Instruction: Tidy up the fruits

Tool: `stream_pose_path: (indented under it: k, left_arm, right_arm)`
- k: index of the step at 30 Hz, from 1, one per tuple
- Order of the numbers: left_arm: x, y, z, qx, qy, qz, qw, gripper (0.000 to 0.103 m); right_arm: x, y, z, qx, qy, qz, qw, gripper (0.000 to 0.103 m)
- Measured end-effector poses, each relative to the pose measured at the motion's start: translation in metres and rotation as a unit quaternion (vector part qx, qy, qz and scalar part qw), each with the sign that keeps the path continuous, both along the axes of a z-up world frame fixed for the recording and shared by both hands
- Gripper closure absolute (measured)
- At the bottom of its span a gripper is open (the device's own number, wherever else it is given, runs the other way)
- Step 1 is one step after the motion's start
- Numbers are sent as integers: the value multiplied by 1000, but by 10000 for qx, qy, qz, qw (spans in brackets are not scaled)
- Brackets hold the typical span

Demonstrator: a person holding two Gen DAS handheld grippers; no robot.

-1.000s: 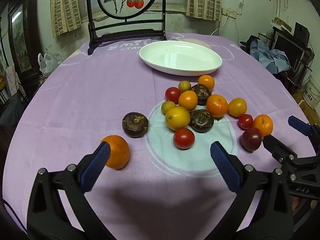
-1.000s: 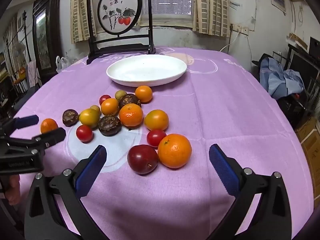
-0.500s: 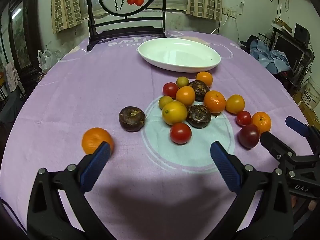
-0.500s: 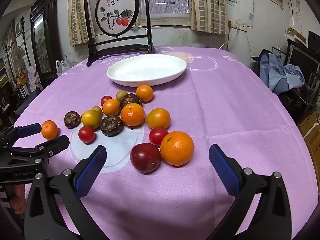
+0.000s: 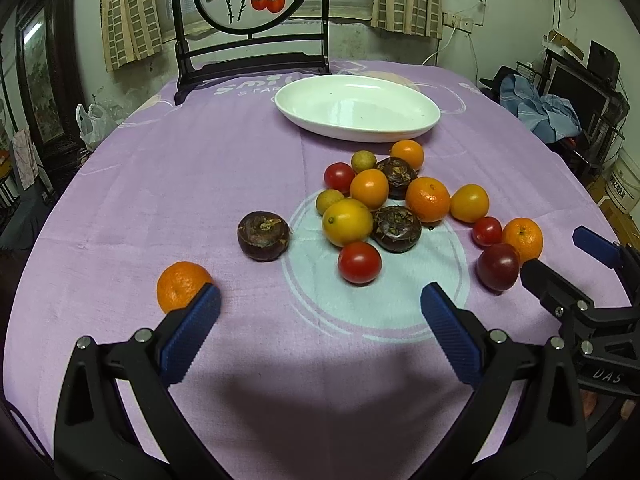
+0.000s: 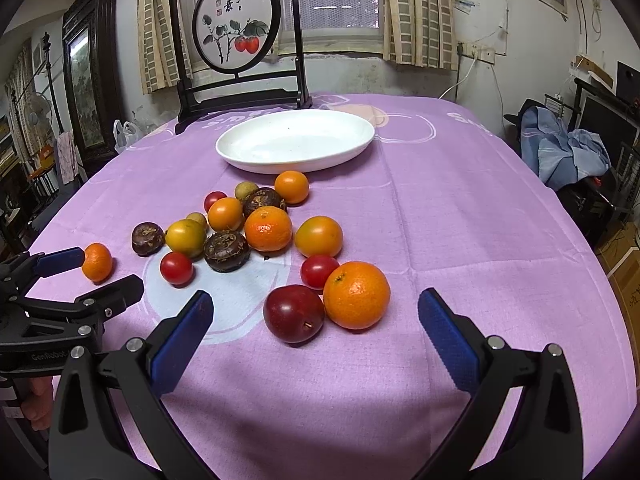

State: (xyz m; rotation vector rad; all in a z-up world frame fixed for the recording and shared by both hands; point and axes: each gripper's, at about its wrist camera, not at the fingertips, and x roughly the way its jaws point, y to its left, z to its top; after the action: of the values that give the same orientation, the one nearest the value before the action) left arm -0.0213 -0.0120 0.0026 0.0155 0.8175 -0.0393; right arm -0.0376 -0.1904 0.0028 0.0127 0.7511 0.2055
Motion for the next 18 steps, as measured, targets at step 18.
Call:
stream_pose_path:
  k: [18]
  left_arm:
    - [-1, 0, 2, -20, -28, -11, 10000, 2]
  right_arm:
    - [0, -5, 2, -23, -12, -77, 10000, 1]
